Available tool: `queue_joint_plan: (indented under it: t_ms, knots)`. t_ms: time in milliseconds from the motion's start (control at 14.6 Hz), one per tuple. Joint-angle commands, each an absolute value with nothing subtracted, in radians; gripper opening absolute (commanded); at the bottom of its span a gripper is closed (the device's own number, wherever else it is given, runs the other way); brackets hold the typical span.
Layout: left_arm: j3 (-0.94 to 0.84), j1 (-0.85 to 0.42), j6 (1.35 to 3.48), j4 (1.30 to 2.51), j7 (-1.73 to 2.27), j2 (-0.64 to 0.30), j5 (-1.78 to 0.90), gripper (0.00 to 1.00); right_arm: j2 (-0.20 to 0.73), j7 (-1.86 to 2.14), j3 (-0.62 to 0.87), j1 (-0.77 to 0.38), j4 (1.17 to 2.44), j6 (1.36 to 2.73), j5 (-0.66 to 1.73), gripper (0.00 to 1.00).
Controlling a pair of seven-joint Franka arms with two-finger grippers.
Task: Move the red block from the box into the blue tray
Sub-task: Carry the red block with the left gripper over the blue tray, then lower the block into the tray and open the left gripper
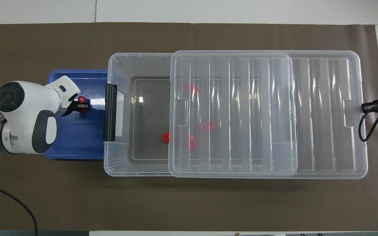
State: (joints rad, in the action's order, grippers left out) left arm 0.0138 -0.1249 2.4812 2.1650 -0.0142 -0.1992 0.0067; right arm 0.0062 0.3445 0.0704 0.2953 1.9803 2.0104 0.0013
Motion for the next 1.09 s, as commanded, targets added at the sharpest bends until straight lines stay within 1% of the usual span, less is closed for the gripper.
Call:
queue_joint_plan:
  t_ms: [0,205,341,478,615,1024]
  knots:
    - [0.011,-0.12,2.49,2.166,-0.02,-0.19,-0.009,1.0,-0.018,0.279,0.08,0.266,2.01,2.017,-0.002,0.0]
    - [0.011,-0.126,2.458,2.145,-0.023,-0.155,-0.009,1.0,-0.021,0.21,0.08,0.223,2.016,2.016,0.0,0.0]
    - [0.011,-0.126,2.357,2.111,-0.028,-0.106,-0.009,1.0,-0.025,0.138,0.08,0.183,2.025,2.017,0.0,0.0]
    - [0.011,-0.127,2.205,2.019,-0.028,-0.08,-0.009,1.0,-0.026,0.083,0.08,0.144,2.026,2.016,0.0,0.0]
    - [0.009,-0.126,2.056,1.915,-0.029,-0.072,-0.009,1.0,-0.026,0.057,0.081,0.132,2.029,2.014,0.0,0.0]
    - [0.014,-0.097,1.728,1.628,-0.032,-0.069,-0.009,1.0,-0.028,-0.067,0.081,0.051,2.029,2.014,0.0,0.0]
